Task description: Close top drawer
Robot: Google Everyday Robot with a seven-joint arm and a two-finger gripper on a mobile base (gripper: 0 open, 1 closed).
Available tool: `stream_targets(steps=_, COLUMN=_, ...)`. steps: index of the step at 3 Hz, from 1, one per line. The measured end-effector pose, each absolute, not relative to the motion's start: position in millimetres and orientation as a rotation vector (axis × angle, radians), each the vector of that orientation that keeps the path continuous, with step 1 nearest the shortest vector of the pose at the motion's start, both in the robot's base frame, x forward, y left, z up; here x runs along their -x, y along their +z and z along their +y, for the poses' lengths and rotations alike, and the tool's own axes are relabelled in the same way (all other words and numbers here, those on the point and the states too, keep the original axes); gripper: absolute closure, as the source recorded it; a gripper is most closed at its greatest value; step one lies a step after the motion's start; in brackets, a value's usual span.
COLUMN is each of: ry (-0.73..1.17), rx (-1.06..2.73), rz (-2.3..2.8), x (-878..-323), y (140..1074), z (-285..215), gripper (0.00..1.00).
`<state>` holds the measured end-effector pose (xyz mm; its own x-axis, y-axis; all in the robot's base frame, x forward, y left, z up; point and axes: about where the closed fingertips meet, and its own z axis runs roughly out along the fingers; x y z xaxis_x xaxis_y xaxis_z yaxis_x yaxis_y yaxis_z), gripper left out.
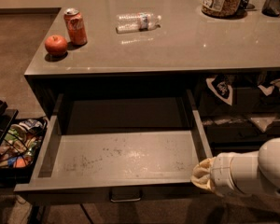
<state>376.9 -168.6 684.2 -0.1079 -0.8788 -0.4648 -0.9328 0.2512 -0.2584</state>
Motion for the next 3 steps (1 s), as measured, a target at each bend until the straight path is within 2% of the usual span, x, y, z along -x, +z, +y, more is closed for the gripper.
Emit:
stream_targets(steps=2, ry=0.176, rx=1.648, rz=1.954, x=-370, y=685, z=-167, gripper=1.00)
stream_targets(steps=3, ry=0.171, rx=1.712, rz=1.912, x=-349, y=687, z=-162, gripper=1.00)
